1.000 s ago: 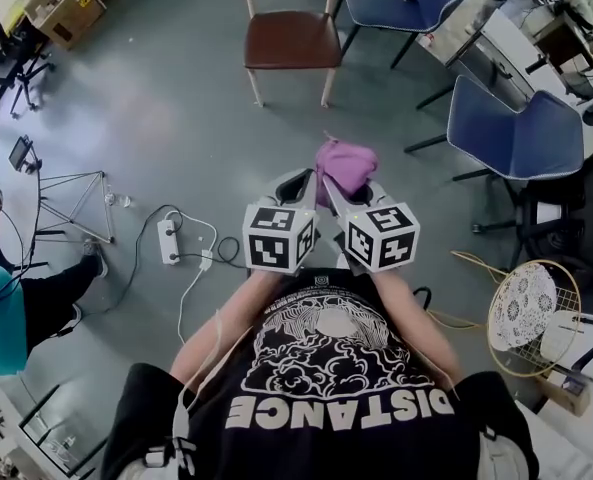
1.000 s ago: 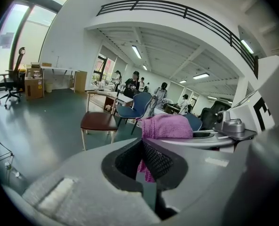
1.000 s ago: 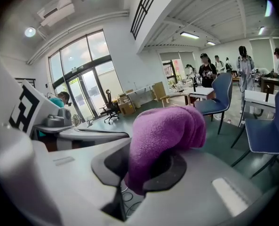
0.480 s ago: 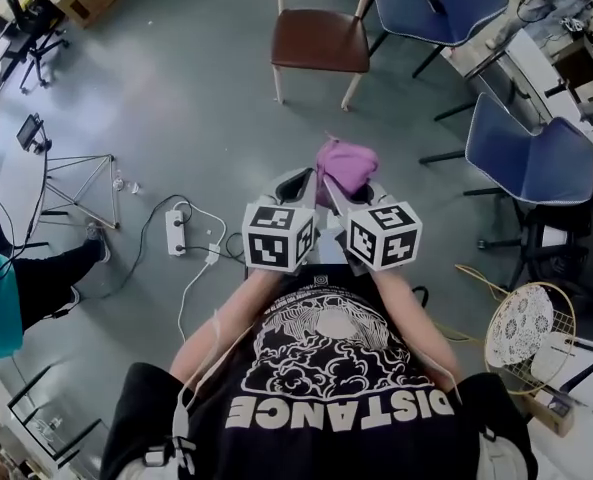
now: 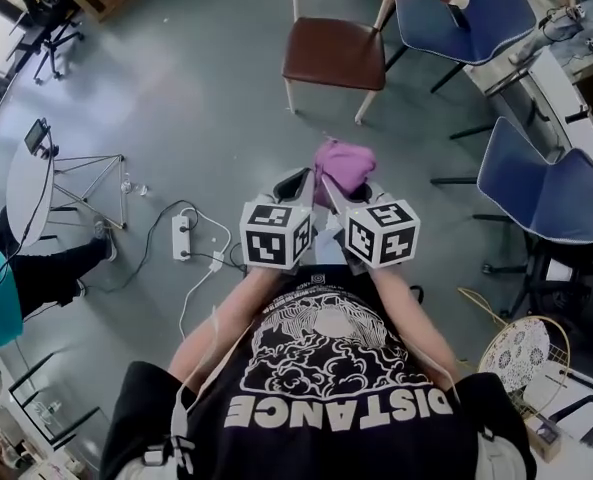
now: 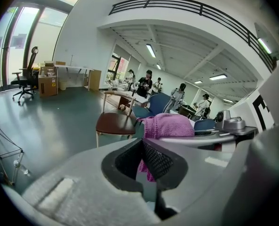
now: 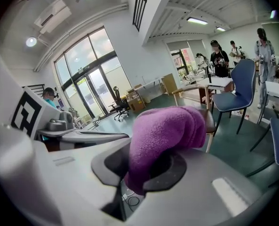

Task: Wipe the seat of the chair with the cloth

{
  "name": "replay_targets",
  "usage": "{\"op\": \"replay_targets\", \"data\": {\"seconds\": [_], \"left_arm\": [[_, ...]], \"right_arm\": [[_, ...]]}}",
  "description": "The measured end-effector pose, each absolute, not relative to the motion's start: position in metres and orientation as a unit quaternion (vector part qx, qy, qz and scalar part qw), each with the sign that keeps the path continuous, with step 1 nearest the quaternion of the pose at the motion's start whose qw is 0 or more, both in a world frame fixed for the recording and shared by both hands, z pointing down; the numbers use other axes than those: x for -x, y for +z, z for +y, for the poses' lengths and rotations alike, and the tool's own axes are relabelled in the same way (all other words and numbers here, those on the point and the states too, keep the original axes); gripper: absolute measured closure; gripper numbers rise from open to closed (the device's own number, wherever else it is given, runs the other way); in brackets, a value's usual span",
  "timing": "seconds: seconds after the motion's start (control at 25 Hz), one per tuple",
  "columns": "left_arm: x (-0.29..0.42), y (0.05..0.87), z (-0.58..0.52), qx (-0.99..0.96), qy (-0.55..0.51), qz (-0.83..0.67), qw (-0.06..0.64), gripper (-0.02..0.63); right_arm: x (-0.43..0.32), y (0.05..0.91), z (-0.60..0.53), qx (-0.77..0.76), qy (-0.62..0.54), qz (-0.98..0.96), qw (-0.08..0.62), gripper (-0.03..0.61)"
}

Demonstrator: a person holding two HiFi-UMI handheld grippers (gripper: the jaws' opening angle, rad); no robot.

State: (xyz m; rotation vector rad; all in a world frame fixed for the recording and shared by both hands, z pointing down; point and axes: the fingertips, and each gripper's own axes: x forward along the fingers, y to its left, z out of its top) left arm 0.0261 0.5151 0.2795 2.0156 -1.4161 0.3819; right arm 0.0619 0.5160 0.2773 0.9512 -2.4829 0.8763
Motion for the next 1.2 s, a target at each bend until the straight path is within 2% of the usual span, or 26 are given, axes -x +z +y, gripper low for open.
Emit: {"op": "replay_targets", "data": {"seconds": [0.6,1.2], "left_arm": [[-0.06,0.291,0.393,-0.728,0.163,-0.579,0.329,0.614],[-0.06,0.29,0.331,-0.722,0.163,-0.59,0.323,0.614]], "right_arm": [[-0.093,0.29,0.391,-0.271,0.339,-0.887,0.157,0.514],[-0.094,0.295,0.33,-0.257,0.349,-0.888,0.152,0.514]]}}
